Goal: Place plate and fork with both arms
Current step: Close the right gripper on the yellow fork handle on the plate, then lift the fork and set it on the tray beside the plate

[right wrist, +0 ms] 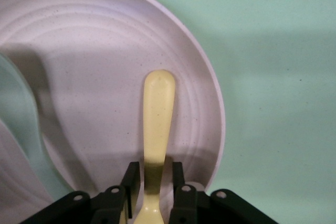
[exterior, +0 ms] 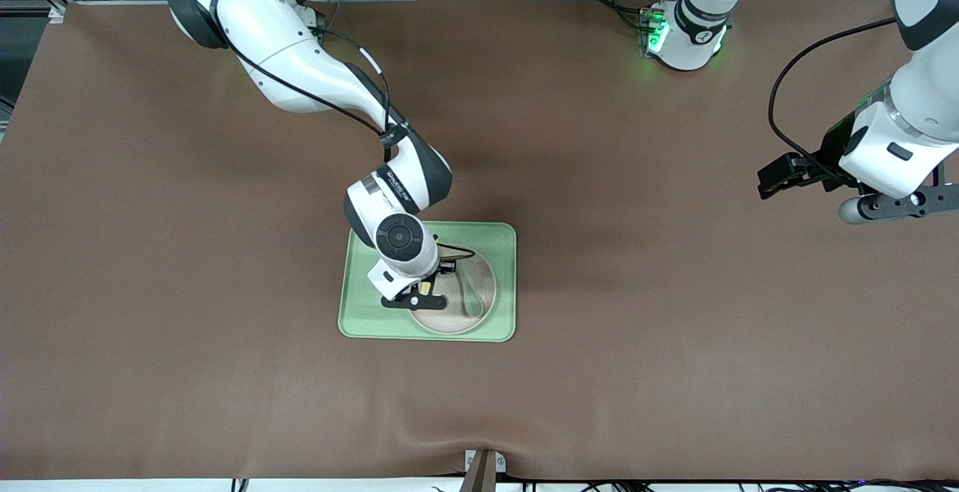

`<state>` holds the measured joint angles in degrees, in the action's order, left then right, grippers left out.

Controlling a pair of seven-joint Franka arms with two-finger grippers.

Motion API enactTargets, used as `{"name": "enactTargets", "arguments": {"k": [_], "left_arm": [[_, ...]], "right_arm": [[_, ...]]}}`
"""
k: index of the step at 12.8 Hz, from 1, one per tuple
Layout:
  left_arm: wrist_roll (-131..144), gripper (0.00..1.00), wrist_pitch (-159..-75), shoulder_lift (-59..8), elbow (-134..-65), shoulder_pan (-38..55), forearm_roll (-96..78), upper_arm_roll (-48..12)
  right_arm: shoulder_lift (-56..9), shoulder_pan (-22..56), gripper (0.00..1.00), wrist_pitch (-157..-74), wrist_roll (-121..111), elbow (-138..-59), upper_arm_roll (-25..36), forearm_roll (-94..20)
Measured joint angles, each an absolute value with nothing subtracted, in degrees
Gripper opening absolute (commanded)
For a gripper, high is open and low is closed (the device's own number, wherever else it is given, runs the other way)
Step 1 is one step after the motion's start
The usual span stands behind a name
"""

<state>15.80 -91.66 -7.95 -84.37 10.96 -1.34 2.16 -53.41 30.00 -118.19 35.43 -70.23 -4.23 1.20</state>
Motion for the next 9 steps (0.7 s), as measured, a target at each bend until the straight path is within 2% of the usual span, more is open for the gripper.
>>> {"name": "enactTargets", "arguments": {"k": [2, 3, 9], "left_arm": [[15.8, 1.0, -91.7, -8.2, -84.4, 11.0, -1.3, 2.2], [15.8, 1.0, -91.8, -8.4, -84.4, 11.0, -1.3, 2.2], [15.8, 1.0, -92.1, -8.6, -84.4, 11.0, -1.3, 2.2]], "right_arm": [[-53.5, 30.0, 0.04, -118.2, 35.4, -70.2, -4.2, 1.2], [-53.5, 30.0, 0.01, -118.2, 35.4, -70.2, -4.2, 1.2], [-53.5, 29.9, 0.0, -118.1, 35.4, -68.8, -4.0, 1.2]]}}
